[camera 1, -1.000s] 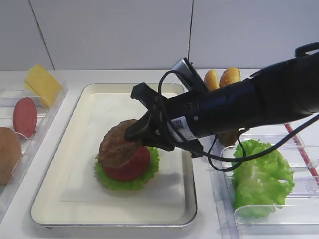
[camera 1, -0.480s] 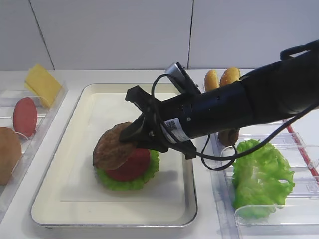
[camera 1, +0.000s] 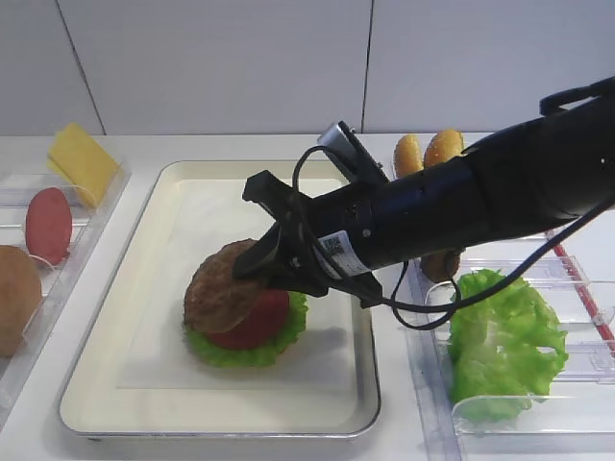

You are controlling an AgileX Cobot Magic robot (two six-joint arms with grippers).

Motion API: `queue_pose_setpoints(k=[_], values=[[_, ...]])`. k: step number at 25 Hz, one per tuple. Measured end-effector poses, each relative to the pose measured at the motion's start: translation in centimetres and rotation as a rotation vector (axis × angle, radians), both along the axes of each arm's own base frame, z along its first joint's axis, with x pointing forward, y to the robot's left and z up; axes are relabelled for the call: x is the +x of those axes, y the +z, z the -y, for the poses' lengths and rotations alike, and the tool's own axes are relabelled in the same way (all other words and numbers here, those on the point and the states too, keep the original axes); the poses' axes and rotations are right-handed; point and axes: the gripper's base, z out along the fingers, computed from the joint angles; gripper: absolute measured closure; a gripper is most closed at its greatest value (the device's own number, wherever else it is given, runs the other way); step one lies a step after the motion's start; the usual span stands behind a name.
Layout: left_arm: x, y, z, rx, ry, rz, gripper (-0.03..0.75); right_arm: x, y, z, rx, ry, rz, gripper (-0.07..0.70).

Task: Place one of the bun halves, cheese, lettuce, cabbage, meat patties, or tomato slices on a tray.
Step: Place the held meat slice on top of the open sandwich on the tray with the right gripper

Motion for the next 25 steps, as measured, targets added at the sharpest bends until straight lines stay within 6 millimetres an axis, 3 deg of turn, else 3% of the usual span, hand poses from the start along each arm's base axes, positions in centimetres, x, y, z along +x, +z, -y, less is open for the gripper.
queue_pose_setpoints(k=[25], values=[[0.00,0.00,0.00,0.000,0.000,0.000,0.491,0.21,-0.91,0.15,-0.056,-0.006,-0.013,0.502]])
